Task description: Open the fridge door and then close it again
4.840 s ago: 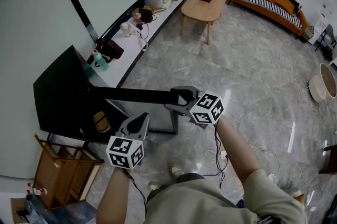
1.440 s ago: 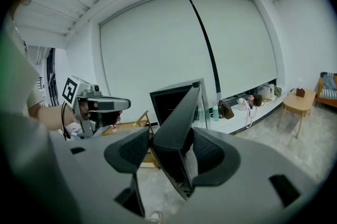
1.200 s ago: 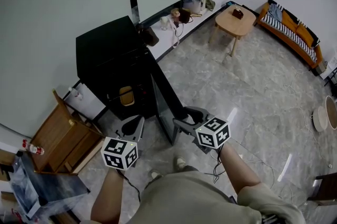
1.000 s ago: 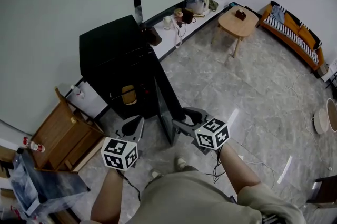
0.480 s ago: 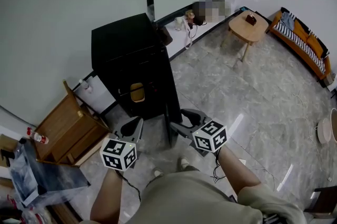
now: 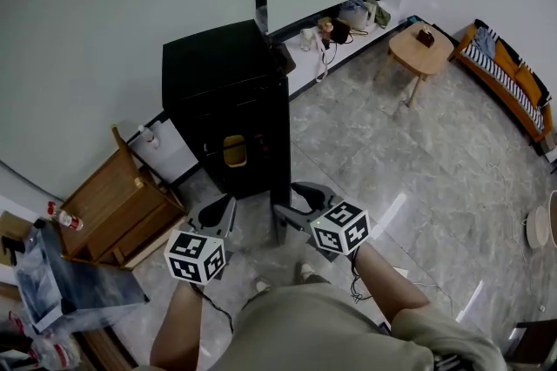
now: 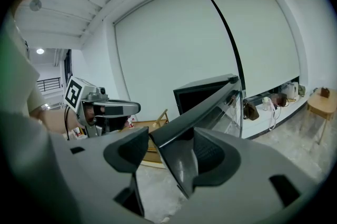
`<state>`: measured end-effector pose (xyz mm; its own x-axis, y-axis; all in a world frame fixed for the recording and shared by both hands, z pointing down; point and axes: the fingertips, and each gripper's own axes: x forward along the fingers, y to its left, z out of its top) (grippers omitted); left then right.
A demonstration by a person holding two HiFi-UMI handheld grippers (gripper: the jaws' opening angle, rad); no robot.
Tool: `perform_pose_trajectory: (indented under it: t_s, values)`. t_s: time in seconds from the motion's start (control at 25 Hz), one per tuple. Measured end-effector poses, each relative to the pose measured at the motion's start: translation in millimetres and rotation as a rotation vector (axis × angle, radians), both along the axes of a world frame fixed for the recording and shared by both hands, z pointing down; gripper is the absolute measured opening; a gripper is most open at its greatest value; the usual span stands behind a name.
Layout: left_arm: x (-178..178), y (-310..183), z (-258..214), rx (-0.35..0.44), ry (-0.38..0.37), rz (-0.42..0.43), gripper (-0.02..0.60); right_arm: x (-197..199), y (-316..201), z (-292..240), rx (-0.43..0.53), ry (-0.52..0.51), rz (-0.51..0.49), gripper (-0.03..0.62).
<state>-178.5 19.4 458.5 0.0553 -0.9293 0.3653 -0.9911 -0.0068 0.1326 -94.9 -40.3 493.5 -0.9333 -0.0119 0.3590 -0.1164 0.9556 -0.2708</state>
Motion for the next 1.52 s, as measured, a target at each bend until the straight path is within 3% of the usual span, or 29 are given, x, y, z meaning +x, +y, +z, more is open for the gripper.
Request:
perform_pose_trajectory:
  t_s: [0.68, 1.08, 1.52]
  values:
    - [-49, 24, -1, 0.005, -0.002, -0.099, 0.011, -65, 19, -6, -0.019, 0.023, -0.045, 0.235]
    - [-87, 39, 0, 0.006, -0.003, -0.147, 0.011, -115, 28, -20, 0.037, -0.003, -0.043, 0.235]
    - [-123, 49, 2, 0.01, 0.004, -0.187, 0.011, -174, 31, -18, 0.231, 0.036, -0.077, 0.233]
